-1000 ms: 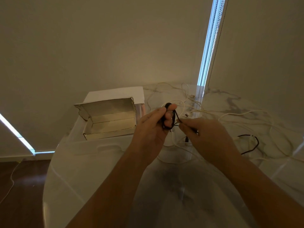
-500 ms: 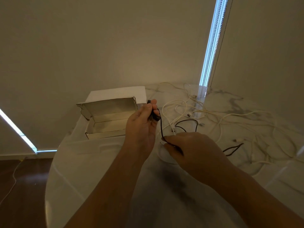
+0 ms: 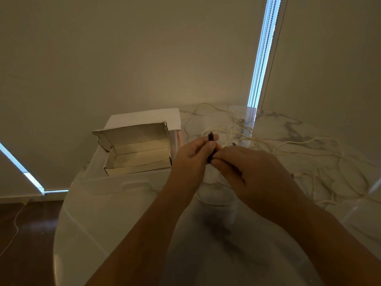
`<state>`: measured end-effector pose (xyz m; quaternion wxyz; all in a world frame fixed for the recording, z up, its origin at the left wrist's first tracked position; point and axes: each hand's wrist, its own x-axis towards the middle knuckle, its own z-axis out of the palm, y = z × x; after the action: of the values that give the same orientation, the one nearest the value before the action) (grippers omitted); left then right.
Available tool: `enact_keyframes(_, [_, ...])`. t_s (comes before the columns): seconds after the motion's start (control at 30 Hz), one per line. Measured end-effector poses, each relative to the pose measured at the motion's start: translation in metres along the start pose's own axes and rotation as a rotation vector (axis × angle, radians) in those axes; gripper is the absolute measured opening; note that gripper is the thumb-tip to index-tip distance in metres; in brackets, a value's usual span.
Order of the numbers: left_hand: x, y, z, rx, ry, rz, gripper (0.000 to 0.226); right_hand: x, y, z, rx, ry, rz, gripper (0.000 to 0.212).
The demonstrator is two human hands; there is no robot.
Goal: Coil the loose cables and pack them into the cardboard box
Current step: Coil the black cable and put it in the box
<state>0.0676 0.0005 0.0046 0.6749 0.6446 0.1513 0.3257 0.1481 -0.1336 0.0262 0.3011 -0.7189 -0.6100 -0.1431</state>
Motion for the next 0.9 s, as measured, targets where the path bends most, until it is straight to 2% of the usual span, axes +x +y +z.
enact_keyframes(0.2, [-0.002, 0.002, 0.005, 0.059, -0.141, -0.065, 0.033, 0.006, 0.018, -0.013, -0.029, 0.103, 0.076, 0.02])
enact_keyframes(0.3, [-0.003, 0.004, 0.007, 0.039, -0.228, -0.096, 0.037, 0.008, 0.028, -0.017, 0.033, 0.133, 0.155, 0.016])
enact_keyframes(0.43, [-0.007, 0.008, 0.011, -0.003, -0.243, -0.138, 0.048, 0.009, 0.037, -0.017, 0.082, 0.13, 0.178, 0.019])
enact_keyframes(0.57, [-0.008, 0.01, 0.009, -0.037, -0.266, -0.133, 0.039, 0.009, 0.04, -0.015, 0.068, 0.138, 0.164, 0.017])
enact_keyframes(0.7, [-0.004, 0.007, 0.004, -0.144, -0.232, -0.168, 0.033, 0.01, 0.043, -0.014, 0.076, 0.143, 0.194, 0.021])
enact_keyframes(0.9, [0.002, 0.012, -0.004, -0.475, -0.22, -0.202, 0.036, 0.008, 0.042, -0.008, 0.092, 0.118, 0.259, 0.024])
